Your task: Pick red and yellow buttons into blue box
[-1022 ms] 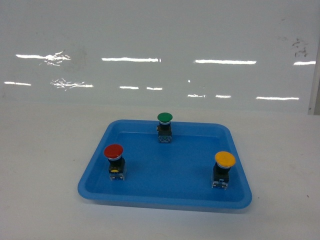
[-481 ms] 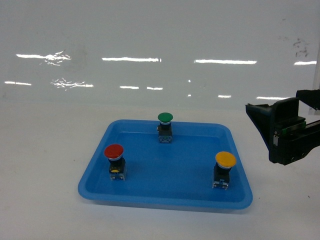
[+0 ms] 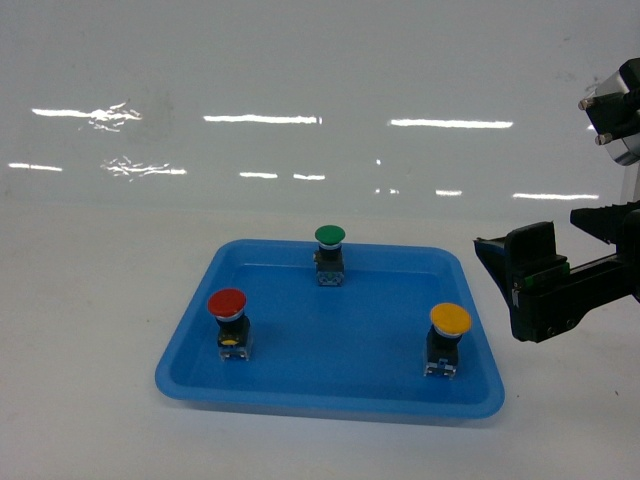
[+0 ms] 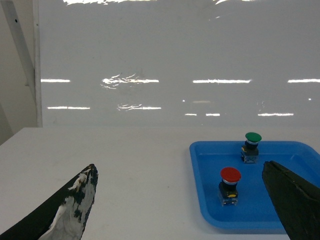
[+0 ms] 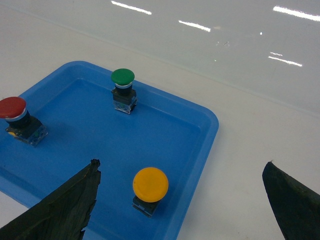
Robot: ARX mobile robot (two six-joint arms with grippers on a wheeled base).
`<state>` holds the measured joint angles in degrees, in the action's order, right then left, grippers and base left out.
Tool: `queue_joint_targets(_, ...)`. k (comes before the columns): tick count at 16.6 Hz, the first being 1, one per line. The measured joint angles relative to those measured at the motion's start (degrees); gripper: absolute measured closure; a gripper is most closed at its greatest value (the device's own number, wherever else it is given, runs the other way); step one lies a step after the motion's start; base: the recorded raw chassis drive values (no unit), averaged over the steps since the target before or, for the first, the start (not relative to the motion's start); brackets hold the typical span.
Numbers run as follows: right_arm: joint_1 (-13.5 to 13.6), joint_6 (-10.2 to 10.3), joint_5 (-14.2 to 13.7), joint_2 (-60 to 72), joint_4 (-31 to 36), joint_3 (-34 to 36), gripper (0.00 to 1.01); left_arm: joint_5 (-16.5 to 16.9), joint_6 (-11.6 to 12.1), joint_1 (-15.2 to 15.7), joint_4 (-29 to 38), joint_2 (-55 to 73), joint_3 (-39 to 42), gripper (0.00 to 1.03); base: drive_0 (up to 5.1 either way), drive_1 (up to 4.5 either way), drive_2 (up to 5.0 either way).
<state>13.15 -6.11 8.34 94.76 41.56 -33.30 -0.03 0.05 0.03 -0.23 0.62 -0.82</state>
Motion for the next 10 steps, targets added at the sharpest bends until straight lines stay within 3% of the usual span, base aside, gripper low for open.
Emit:
queue_joint_targets(3,-1.6,-1.0,0.3,11.0,3.3,-6.2,0.03,0.0,0.0,0.0,0.0,0.0,0.0,0.05,0.0,0.0,0.0)
queue_joint_targets(6,-1.0,-1.5,0.3,15.8,1.9,-13.2,0.03,0.0,0.0,0.0,0.0,0.0,0.0,0.05,0.0,0.0,0.0)
queue_joint_targets(10,0.1,-1.0,1.2,20.7,-0.9,-16.7,0.03,0.0,0.0,0.0,0.0,0.0,0.0,0.05,0.0,0.0,0.0)
